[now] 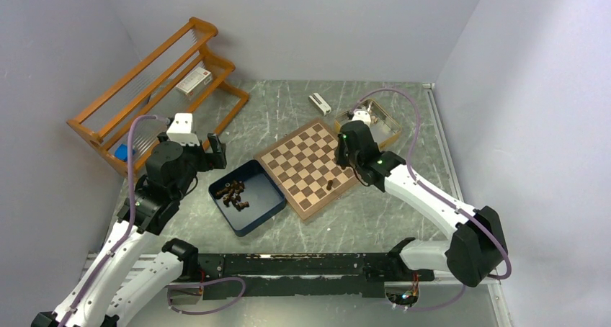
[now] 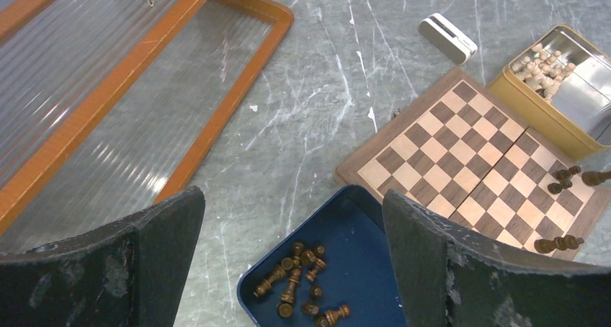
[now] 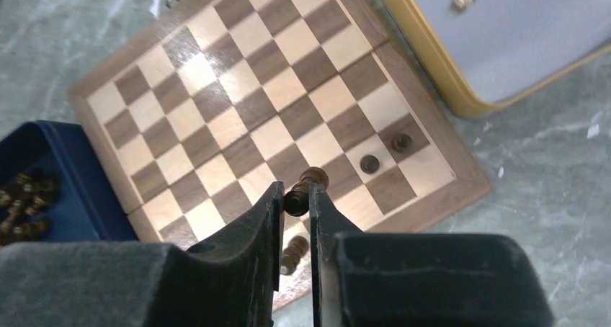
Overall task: Set up the chess pieces on the board
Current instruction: Place the chess piece on the chessboard.
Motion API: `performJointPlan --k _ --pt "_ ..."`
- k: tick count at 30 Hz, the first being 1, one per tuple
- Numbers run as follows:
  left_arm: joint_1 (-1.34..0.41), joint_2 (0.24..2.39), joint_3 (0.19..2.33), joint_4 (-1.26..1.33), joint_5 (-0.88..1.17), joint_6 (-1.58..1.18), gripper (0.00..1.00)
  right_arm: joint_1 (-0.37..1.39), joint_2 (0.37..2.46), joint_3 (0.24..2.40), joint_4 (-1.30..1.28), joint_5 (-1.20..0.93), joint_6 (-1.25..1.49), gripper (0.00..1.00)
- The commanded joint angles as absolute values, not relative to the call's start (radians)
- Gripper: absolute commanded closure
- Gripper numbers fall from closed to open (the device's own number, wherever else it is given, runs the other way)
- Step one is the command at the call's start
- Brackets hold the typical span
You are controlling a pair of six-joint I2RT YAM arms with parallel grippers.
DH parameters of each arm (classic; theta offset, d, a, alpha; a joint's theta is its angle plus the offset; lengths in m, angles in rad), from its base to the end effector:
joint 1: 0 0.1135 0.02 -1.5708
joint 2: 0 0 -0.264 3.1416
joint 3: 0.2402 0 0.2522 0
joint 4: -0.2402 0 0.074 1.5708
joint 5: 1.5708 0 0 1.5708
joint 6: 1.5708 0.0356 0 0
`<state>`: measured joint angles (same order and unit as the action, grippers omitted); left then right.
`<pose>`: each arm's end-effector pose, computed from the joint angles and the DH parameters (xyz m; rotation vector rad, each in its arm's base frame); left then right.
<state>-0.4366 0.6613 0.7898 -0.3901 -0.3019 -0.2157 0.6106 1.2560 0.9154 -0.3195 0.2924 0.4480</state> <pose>0.1415 -0.0544 0.3386 -0.0105 1.8241 -0.1845 0.2308 0.1490 0.2730 -0.0206 2.2109 0.2650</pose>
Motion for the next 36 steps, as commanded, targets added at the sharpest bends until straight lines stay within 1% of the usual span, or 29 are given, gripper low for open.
performJointPlan --k 1,13,20,36 --pt "-0.440 0.659 0.785 -0.352 -0.278 -0.202 0.02 0.594 1.235 0.867 -0.345 0.298 0.479 0.92" --pt "-0.440 0.658 0.785 -0.351 -0.275 -0.200 0.02 0.581 1.242 0.783 -0.309 0.244 0.527 0.91" --pt "-0.440 0.661 0.785 -0.350 -0.270 -0.202 0.02 0.573 1.254 0.725 -0.251 0.272 0.517 0.91" --pt "-0.440 0.672 0.785 -0.345 -0.261 -0.203 0.02 0.559 1.290 0.692 -0.207 0.274 0.520 0.91"
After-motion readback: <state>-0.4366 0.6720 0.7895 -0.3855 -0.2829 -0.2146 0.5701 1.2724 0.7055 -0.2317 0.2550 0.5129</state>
